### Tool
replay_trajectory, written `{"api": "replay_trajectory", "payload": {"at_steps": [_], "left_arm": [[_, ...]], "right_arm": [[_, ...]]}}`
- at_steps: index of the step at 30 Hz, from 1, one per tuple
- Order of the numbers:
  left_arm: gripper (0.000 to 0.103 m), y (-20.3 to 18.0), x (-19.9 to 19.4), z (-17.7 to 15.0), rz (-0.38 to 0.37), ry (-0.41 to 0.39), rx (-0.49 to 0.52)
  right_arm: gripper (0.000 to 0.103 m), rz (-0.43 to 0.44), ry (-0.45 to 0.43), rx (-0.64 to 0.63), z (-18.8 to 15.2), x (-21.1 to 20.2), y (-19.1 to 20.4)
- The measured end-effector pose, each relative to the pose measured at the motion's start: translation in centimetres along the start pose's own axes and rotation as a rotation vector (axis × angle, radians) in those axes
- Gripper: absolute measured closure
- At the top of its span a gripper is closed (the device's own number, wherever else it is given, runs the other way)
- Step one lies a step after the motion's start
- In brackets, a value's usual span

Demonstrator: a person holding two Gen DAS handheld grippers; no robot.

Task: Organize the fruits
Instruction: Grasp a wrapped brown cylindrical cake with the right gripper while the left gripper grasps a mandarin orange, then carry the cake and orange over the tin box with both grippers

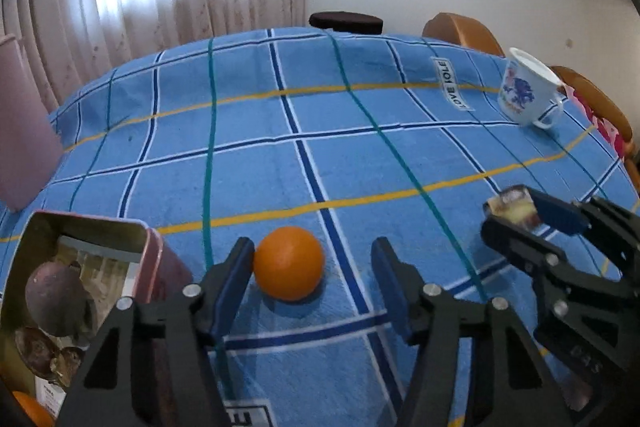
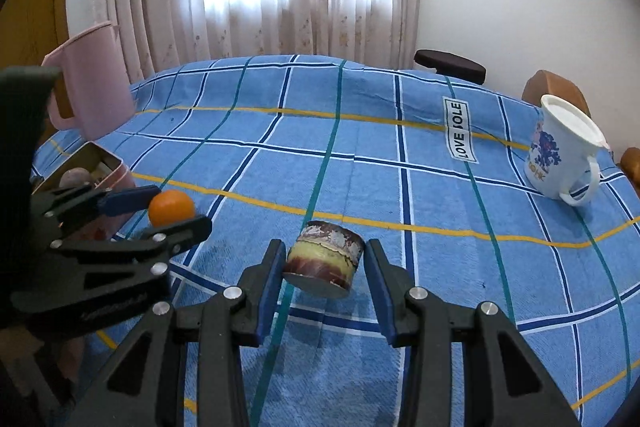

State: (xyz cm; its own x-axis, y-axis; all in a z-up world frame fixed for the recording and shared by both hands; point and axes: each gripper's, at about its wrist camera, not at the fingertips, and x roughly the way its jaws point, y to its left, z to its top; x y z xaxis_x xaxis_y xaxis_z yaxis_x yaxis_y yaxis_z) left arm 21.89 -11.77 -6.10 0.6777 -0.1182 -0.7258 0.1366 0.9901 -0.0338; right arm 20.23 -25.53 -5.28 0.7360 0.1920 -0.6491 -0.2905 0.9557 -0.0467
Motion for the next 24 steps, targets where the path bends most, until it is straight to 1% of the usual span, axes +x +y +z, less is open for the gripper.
{"api": "replay_trajectory", "payload": {"at_steps": [1,3,4,7,8,13,17,24], "left_arm": [[0.049,0.1,0.0,0.0,0.002,-0.001,0.001],[0.061,0.4,0.1,0.0,0.006,0.0,-0.004],[0.062,0.5,0.1,0.0,0.002,0.002,-0.006],[0.064,1.2,0.7,0.1,-0.016,0.035,-0.033],[0.062,1.3,1.1,0.1,-0.021,0.058,-0.038],[0.065,1.2,1.3,0.0,-0.037,0.065,-0.031],[0.066,0.9,0.3,-0.1,-0.06,0.018,-0.018],[0.066,0.6,-1.4,-0.1,-0.065,-0.071,0.0]], "right_arm": [[0.06,0.001,-0.001,0.0,0.0,0.0,0.0],[0.06,0.005,-0.001,0.003,0.0,0.0,-0.1],[0.06,0.006,-0.001,0.006,0.0,0.0,-0.2],[0.06,0.009,-0.001,0.004,0.0,0.0,-0.2],[0.06,0.007,-0.001,0.003,0.0,0.0,-0.2],[0.06,0.004,-0.011,0.001,0.0,-0.1,-0.1],[0.06,0.013,-0.031,0.007,-0.1,-0.5,-0.2],[0.06,0.027,-0.067,0.008,-0.2,-1.4,-0.3]]}}
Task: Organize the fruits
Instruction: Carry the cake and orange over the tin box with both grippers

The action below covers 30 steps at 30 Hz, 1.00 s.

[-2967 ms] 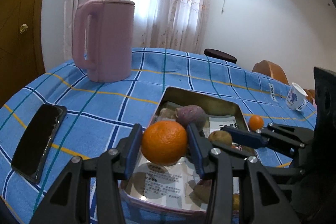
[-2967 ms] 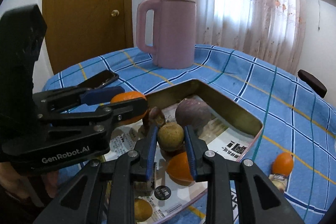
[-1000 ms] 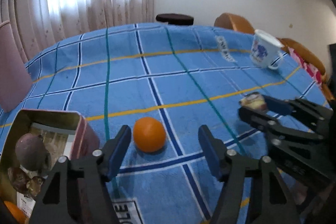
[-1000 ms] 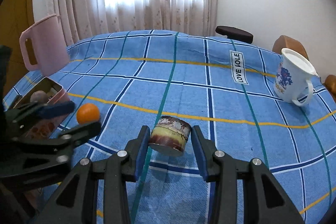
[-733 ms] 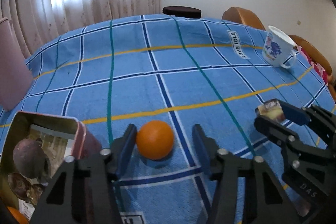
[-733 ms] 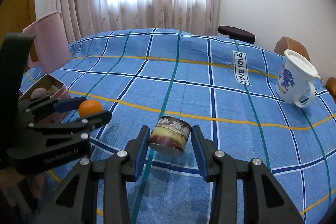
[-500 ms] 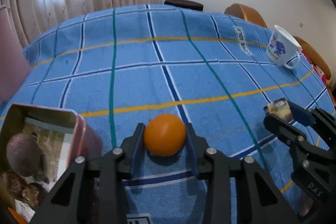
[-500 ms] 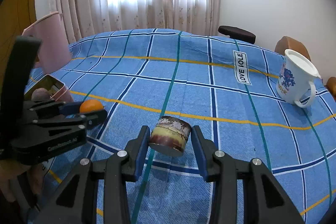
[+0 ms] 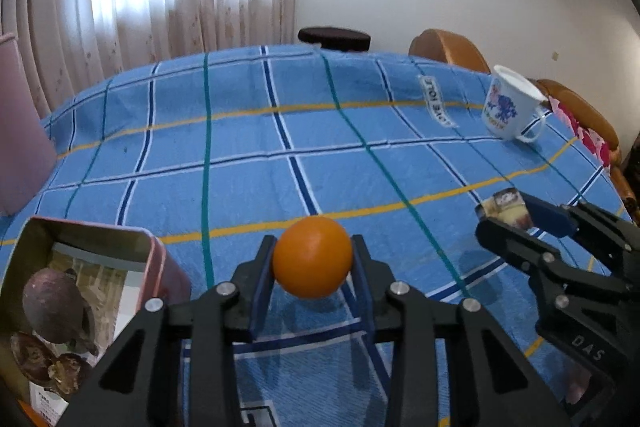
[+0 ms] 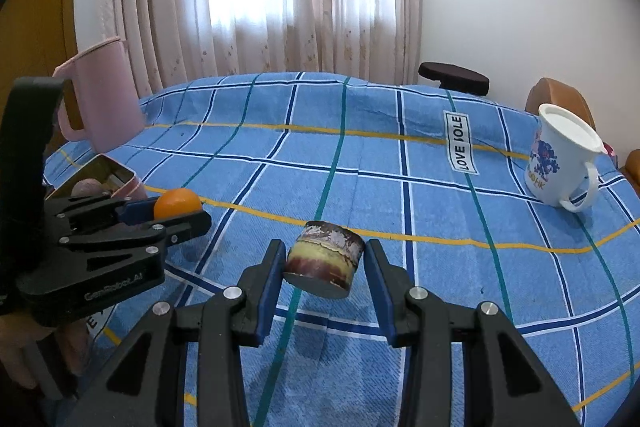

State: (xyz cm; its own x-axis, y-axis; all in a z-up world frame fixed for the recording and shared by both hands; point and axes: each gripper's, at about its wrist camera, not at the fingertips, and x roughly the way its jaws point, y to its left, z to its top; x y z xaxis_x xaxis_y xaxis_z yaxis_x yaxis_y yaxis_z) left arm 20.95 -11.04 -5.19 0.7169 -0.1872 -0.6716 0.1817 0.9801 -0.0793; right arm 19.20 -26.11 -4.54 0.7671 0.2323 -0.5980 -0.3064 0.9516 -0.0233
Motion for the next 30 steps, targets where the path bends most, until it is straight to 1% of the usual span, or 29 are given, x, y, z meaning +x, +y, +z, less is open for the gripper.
{"api": "replay_trajectory", "payload": {"at_steps": [6,14,30], "left_arm": [[0.066,0.0,-1.5,-0.2,-0.011,-0.077,-0.008],[0.066,-0.4,-3.1,-0.4,0.019,-0.168,0.009],[0.066,-0.8,-5.1,-1.0,0.051,-0.272,0.025]], "right_arm": [[0.06,0.02,-0.051,-0.015,0.0,-0.9,0.4],[0.06,0.047,-0.114,-0.021,0.0,-2.0,0.4],[0.06,0.057,-0.196,-0.029,-0.5,-3.5,0.5]]}}
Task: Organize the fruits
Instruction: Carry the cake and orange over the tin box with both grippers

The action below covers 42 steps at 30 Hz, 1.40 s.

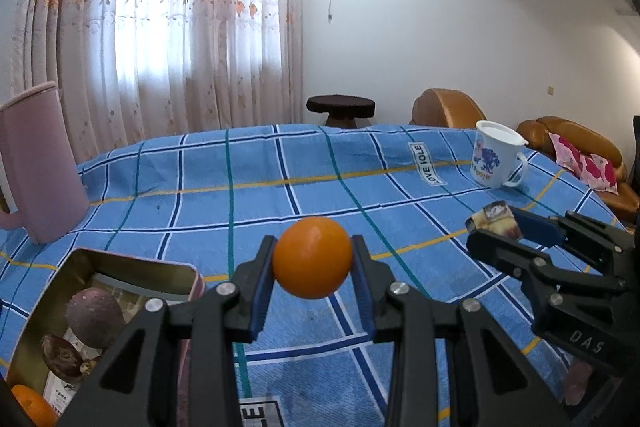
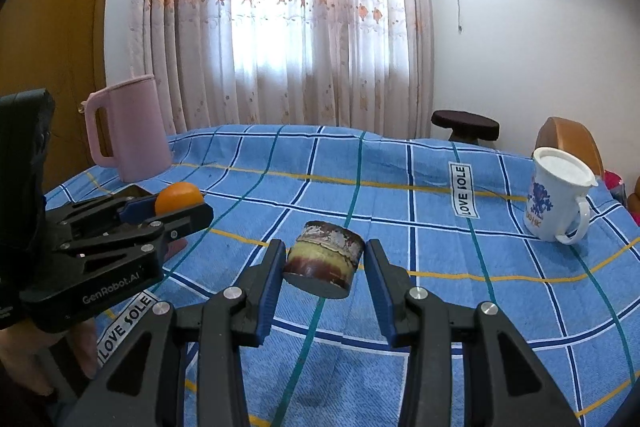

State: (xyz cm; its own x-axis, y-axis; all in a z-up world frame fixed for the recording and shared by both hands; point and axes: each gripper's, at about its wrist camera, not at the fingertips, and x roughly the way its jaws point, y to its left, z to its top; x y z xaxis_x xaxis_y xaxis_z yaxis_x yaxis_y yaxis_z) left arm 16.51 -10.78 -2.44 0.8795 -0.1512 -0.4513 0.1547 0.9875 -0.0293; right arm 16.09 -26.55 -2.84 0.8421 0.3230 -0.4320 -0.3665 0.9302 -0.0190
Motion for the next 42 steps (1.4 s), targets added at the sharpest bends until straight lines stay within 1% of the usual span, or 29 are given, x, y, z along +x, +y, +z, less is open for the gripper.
{"api": "replay_trajectory", "payload": {"at_steps": [8,19,25,31,34,36,40,42], "left_arm": [[0.066,0.1,-0.8,0.0,0.007,-0.039,0.0],[0.066,-0.1,-1.4,-0.3,0.005,-0.064,-0.002],[0.066,-0.2,-2.1,-0.4,0.007,-0.087,-0.002],[0.066,0.1,-2.6,-0.7,-0.005,-0.083,-0.009],[0.066,0.4,-3.2,-0.9,-0.014,-0.076,-0.015],[0.066,0.8,-3.7,-1.2,-0.025,-0.072,-0.025],[0.066,2.2,-5.1,-1.3,-0.022,-0.056,-0.04],[0.066,3.0,-6.0,-1.3,-0.008,-0.053,-0.044]], "right_arm": [[0.06,-0.006,-0.034,-0.01,0.1,-0.6,0.1],[0.06,-0.021,-0.095,-0.034,-0.2,-1.8,0.6],[0.06,-0.031,-0.105,-0.049,-0.1,-2.0,0.9],[0.06,-0.032,-0.094,-0.056,-0.1,-1.8,1.2],[0.06,-0.015,-0.086,-0.052,0.0,-1.7,1.6],[0.06,0.012,-0.075,-0.045,0.0,-1.6,2.1],[0.06,0.06,-0.071,-0.064,0.5,-1.3,4.4],[0.06,0.097,-0.071,-0.067,1.1,-1.2,5.8]]}}
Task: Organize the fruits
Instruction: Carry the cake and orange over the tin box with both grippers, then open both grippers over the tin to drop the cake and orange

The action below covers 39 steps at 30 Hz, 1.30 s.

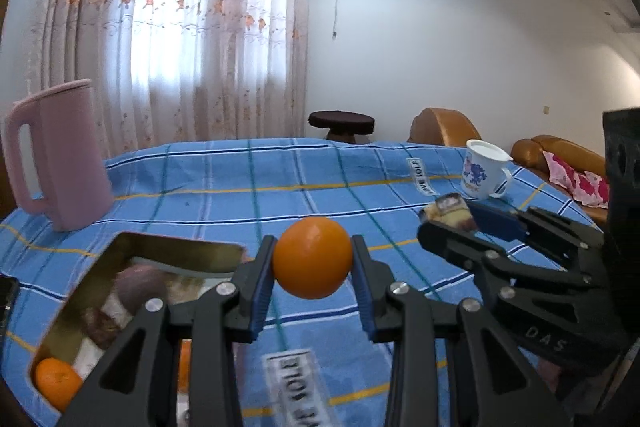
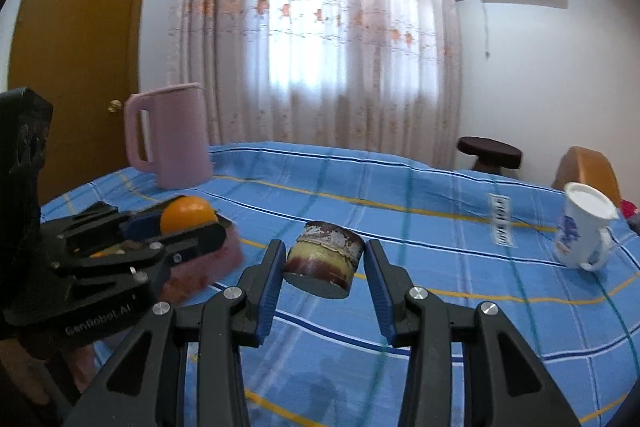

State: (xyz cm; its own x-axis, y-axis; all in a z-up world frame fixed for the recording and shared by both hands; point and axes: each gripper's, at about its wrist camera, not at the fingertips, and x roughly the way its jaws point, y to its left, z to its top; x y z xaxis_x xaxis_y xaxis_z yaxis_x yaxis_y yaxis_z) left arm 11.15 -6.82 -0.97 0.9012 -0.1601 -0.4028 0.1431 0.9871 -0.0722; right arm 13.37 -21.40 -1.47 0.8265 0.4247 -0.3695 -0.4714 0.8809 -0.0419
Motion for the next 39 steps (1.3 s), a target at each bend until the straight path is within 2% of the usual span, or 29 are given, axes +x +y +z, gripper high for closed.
{"api": "replay_trajectory", "payload": {"at_steps": [7,17,27,39], "left_arm": [[0.066,3.9,-2.3,0.0,0.055,0.023,-0.033],[0.066,8.8,-4.1,-1.0,0.153,0.043,-0.071],[0.066,12.5,-4.0,-2.5,0.202,0.092,-0.124],[0.065,13.5,-3.0,-3.8,0.199,0.158,-0.133]], "right_arm": [[0.06,0.116,-0.008,-0.038,2.1,1.2,4.5],[0.06,0.228,0.016,-0.057,3.2,3.3,8.9],[0.06,0.275,0.095,-0.117,2.1,5.6,13.0],[0.06,0.293,0.24,-0.163,-0.4,8.0,14.7]]}}
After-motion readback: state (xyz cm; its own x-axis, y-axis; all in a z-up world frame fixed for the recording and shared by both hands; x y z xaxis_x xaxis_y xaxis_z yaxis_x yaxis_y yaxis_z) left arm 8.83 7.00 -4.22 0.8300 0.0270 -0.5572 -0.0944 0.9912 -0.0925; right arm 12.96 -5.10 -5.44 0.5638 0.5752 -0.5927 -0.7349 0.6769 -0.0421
